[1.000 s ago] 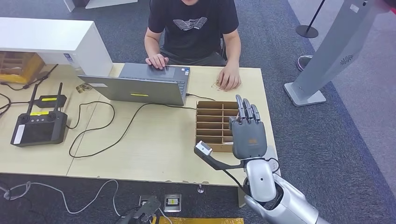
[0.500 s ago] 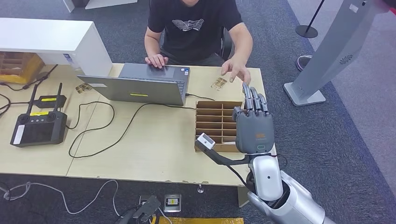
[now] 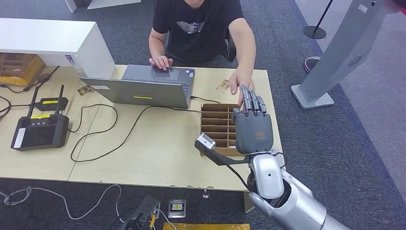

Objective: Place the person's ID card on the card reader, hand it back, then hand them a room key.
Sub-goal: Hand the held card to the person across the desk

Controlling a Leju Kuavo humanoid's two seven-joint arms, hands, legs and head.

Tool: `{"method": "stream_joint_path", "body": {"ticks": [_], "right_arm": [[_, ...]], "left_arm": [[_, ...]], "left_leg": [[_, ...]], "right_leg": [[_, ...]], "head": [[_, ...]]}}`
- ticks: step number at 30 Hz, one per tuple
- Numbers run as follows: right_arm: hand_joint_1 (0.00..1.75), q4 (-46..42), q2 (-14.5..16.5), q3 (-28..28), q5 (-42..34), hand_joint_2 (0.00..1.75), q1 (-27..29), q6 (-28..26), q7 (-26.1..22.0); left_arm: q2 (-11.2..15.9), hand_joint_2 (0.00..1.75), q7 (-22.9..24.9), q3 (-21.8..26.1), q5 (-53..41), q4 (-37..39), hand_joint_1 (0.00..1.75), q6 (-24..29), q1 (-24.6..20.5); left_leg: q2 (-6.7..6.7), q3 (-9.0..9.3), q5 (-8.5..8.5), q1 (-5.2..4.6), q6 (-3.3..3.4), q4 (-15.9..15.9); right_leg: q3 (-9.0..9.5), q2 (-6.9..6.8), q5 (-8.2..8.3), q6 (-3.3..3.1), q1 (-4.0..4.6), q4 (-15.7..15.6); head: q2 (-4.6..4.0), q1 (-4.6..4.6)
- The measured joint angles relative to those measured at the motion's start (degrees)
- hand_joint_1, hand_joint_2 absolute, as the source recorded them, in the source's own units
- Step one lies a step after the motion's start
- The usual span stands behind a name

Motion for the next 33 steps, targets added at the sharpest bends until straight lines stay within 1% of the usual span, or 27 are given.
{"method": "stream_joint_path", "body": {"ticks": [4,7,8,10,11,12,13,15,17,20,24,28,33], "right_arm": [[1.75,1.74,0.49,0.84,-1.15,1.75,-0.52,-0.19,0.0],[1.75,2.51,0.63,1.46,-1.81,1.75,-0.82,-0.2,0.0],[1.44,2.74,0.64,1.63,-1.87,1.75,-0.85,-0.16,0.0],[0.57,3.12,0.56,1.8,-1.55,1.75,-0.72,0.17,0.0],[0.13,3.21,0.41,1.8,-1.19,1.75,-0.46,0.49,0.0],[0.0,3.17,0.14,1.76,-0.83,1.75,-0.04,0.86,0.0],[0.0,3.01,-0.23,1.7,-0.57,1.75,0.51,1.22,0.0],[0.0,2.6,-1.09,1.65,-0.36,0.87,1.41,1.66,0.0],[0.0,2.43,-1.59,1.68,-0.37,0.0,1.68,1.7,0.0],[0.0,2.43,-1.69,1.81,-0.34,0.0,1.69,1.24,0.0],[0.0,2.44,-1.74,2.15,0.07,0.0,1.67,0.24,-0.04],[0.0,2.45,-1.78,2.7,0.1,0.0,1.51,-0.06,-0.09],[0.0,2.46,-1.78,3.23,0.1,0.0,1.34,-0.09,-0.09]], "left_arm": [[-0.43,0.0,-4.92,2.03,5.73,0.01,0.0,1.1,0.01],[-0.8,0.0,-7.6,3.25,8.18,0.01,0.0,1.25,-0.26],[-0.9,0.0,-8.21,3.54,8.87,0.04,0.0,1.18,-0.36],[-1.08,0.0,-10.51,4.07,10.89,0.75,0.0,0.16,-0.19],[-1.17,0.0,-12.82,4.29,12.33,1.84,0.0,-1.1,0.19],[-1.31,0.0,-16.18,4.5,13.96,3.63,0.0,-3.13,0.68],[-1.58,0.0,-19.95,4.64,15.6,6.19,0.0,-5.59,1.21],[-2.63,0.0,-26.09,4.81,18.4,13.03,0.0,-10.54,2.14],[-3.85,0.0,-28.14,4.9,19.98,19.15,0.0,-13.47,2.77],[-5.05,0.0,-28.02,5.05,20.83,24.92,0.0,-15.34,2.87],[-6.67,0.0,-26.92,5.06,20.98,30.54,0.0,-15.79,2.71],[-7.88,0.0,-26.02,4.97,20.79,34.16,0.0,-17.2,2.59],[-8.4,0.0,-25.99,4.93,20.77,37.29,0.0,-17.97,2.39]], "left_leg": [[-0.03,-0.02,0.0,0.0,0.0,0.0],[-0.03,-0.04,0.0,0.0,0.0,0.01],[-0.03,-0.04,0.0,0.0,0.0,0.01],[-0.02,-0.04,-0.02,0.0,0.01,0.0],[-0.01,-0.03,-0.03,0.0,0.01,0.0],[0.01,-0.02,-0.04,0.0,0.02,0.0],[0.03,-0.02,-0.06,0.0,0.03,0.0],[0.08,-0.04,-0.06,0.0,0.03,0.0],[0.11,-0.08,-0.07,0.0,0.02,0.0],[0.03,-0.09,-0.05,0.0,0.03,0.0],[0.04,-0.07,-0.03,0.0,0.01,0.0],[0.03,-0.07,0.0,0.0,0.01,0.0],[0.02,-0.07,0.0,0.0,0.01,0.0]], "right_leg": [[-0.01,-0.04,0.0,0.0,0.0,0.0],[-0.02,-0.04,0.0,0.0,0.0,0.0],[-0.02,-0.04,0.0,0.0,0.0,0.0],[-0.03,-0.01,-0.01,0.0,0.0,-0.01],[-0.03,0.02,-0.02,0.0,0.0,-0.02],[-0.04,0.05,-0.02,0.0,0.0,-0.02],[-0.04,0.08,-0.03,-0.01,0.0,-0.02],[-0.09,0.11,-0.04,-0.01,0.0,-0.03],[-0.15,0.14,-0.03,-0.01,0.0,-0.03],[-0.14,-0.01,-0.03,-0.01,0.0,-0.03],[-0.1,0.0,-0.01,-0.01,0.0,-0.01],[-0.08,0.0,0.0,0.0,0.0,-0.01],[-0.09,0.0,0.0,0.0,0.0,-0.01]], "head": [[0.0,0.0],[0.0,0.0],[0.0,0.0],[0.0,0.0],[0.0,0.0],[0.0,0.0],[0.0,-0.01],[0.0,-0.01],[0.0,0.01],[0.0,0.01],[0.0,-0.01],[0.0,0.01],[0.0,0.0]]}}
